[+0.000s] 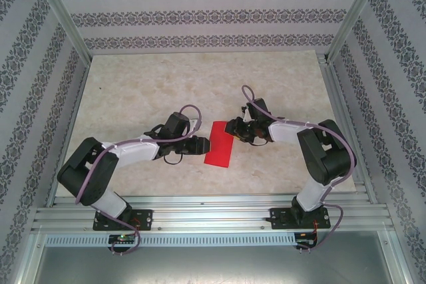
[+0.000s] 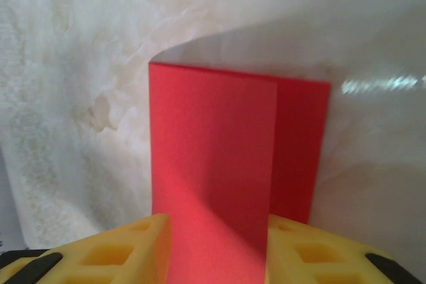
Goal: Fold a paper plane with a square sheet of paper (fold left side to right side)
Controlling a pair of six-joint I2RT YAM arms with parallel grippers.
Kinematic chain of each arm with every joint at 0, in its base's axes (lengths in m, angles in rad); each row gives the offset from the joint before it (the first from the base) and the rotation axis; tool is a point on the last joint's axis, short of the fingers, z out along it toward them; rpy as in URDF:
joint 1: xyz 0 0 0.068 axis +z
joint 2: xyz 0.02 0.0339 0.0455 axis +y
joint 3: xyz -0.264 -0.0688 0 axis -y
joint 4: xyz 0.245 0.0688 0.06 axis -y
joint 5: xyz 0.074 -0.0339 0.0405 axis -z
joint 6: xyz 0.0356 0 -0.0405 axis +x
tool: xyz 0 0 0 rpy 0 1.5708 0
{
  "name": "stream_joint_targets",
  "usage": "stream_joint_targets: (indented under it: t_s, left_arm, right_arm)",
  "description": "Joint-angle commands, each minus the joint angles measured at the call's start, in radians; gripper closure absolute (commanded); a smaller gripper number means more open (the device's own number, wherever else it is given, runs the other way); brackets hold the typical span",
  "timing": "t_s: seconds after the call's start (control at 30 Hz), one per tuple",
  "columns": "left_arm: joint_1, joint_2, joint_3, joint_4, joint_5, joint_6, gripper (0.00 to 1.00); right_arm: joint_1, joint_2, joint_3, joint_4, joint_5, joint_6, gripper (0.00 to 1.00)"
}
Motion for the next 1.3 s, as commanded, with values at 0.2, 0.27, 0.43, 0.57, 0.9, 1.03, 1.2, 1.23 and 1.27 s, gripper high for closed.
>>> stream_joint_targets:
  t_s: [0.2, 0.27, 0.43, 0.57, 0.9, 1.03, 1.2, 1.23, 1.27]
  left_arm:
    - [-0.089, -0.127, -0.038, -0.004, -0.084, 0.185, 0.45]
    - [-0.117, -0.152, -0.046, -0.016, -0.107, 0.217, 0.44]
    - [-0.185, -0.182, -0.059, -0.031, -0.136, 0.263, 0.40]
    - [-0.254, -0.177, -0.049, -0.056, -0.175, 0.307, 0.37]
    - [-0.362, -0.066, 0.032, -0.105, -0.319, 0.369, 0.33]
    - [-0.391, -0.006, 0.087, -0.148, -0.385, 0.394, 0.32]
    - [-0.425, 0.048, 0.134, -0.162, -0.432, 0.416, 0.30]
    - [-0.432, 0.061, 0.146, -0.168, -0.441, 0.423, 0.30]
    - [-0.437, 0.072, 0.156, -0.175, -0.448, 0.428, 0.30]
  right_arm:
    - [0.073, -0.086, -0.068, 0.034, 0.011, 0.103, 0.61]
    - [0.081, -0.111, -0.091, 0.017, 0.023, 0.119, 0.61]
    - [0.087, -0.155, -0.115, -0.047, 0.028, 0.152, 0.65]
    - [0.089, -0.162, -0.101, -0.110, 0.001, 0.177, 0.70]
    - [0.092, -0.152, -0.076, -0.179, -0.015, 0.190, 0.82]
    - [0.091, -0.148, -0.061, -0.190, -0.016, 0.185, 0.85]
    - [0.091, -0.143, -0.048, -0.199, -0.028, 0.186, 0.87]
    - [0.091, -0.143, -0.045, -0.201, -0.031, 0.184, 0.87]
    - [0.091, -0.142, -0.041, -0.208, -0.032, 0.182, 0.87]
